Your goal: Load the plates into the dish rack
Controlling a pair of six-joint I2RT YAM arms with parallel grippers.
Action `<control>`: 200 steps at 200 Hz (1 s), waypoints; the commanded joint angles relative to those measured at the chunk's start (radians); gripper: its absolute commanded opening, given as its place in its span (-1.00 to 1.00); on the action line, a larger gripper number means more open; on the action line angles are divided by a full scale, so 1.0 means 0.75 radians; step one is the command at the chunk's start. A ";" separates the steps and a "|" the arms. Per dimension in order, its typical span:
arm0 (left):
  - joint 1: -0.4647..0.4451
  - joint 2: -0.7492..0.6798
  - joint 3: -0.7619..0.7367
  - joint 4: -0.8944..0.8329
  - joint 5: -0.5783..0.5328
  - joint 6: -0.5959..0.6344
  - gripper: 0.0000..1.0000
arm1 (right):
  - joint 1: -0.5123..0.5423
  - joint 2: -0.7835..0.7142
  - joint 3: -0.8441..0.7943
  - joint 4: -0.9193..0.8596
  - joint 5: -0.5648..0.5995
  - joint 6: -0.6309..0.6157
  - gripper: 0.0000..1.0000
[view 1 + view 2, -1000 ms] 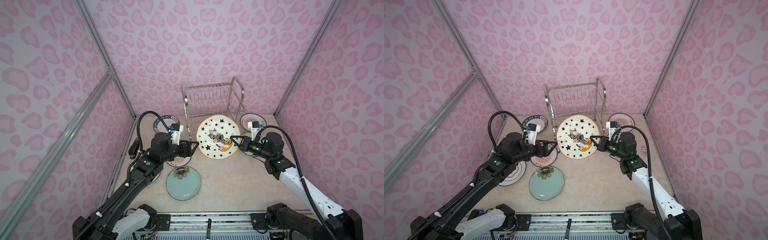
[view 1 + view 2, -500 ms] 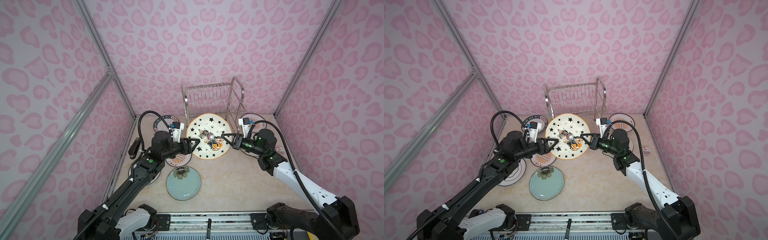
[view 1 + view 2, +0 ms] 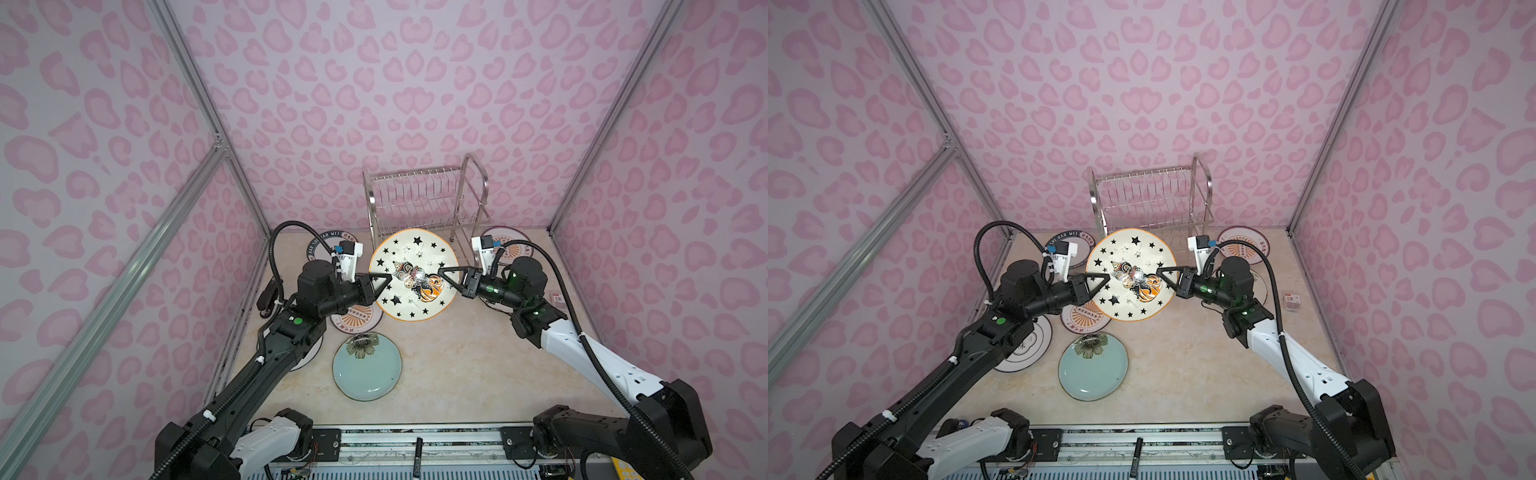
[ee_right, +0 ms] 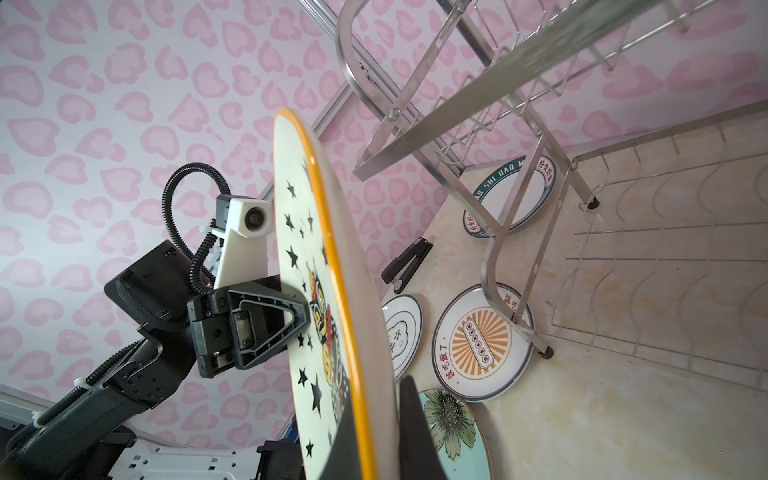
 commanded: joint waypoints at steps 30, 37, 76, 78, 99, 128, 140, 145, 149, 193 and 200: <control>-0.005 0.007 0.012 0.019 -0.020 0.082 -0.91 | 0.026 0.028 0.030 0.144 0.000 -0.011 -1.00; -0.004 0.007 0.013 0.020 -0.020 0.081 -0.92 | 0.025 0.030 0.028 0.144 -0.002 -0.011 -1.00; -0.003 -0.011 0.007 0.046 -0.020 0.063 -0.92 | 0.028 0.032 0.039 0.138 -0.001 -0.011 -1.00; -0.003 -0.013 0.007 0.050 -0.020 0.062 -0.92 | 0.027 0.032 0.039 0.138 -0.001 -0.011 -1.00; -0.003 -0.027 0.009 0.081 -0.030 0.037 -0.92 | 0.028 0.031 0.040 0.140 -0.001 -0.004 -0.87; 0.000 -0.043 0.004 0.119 -0.070 0.001 -0.92 | 0.027 0.032 0.040 0.152 0.000 0.003 -0.70; 0.000 -0.053 -0.003 0.135 -0.093 -0.009 -0.92 | 0.028 0.032 0.039 0.154 0.000 0.005 -0.62; 0.000 -0.058 -0.008 0.140 -0.105 -0.012 -0.92 | 0.027 0.032 0.039 0.154 -0.002 0.005 -0.59; 0.000 -0.062 -0.009 0.146 -0.113 -0.014 -0.92 | 0.027 0.032 0.040 0.155 -0.002 0.005 -0.57; 0.000 -0.083 -0.019 0.184 -0.164 -0.030 -0.92 | 0.026 0.034 0.040 0.164 -0.004 0.011 -0.37; 0.001 -0.085 -0.023 0.194 -0.166 -0.034 -0.92 | 0.028 0.034 0.038 0.164 -0.005 0.013 -0.36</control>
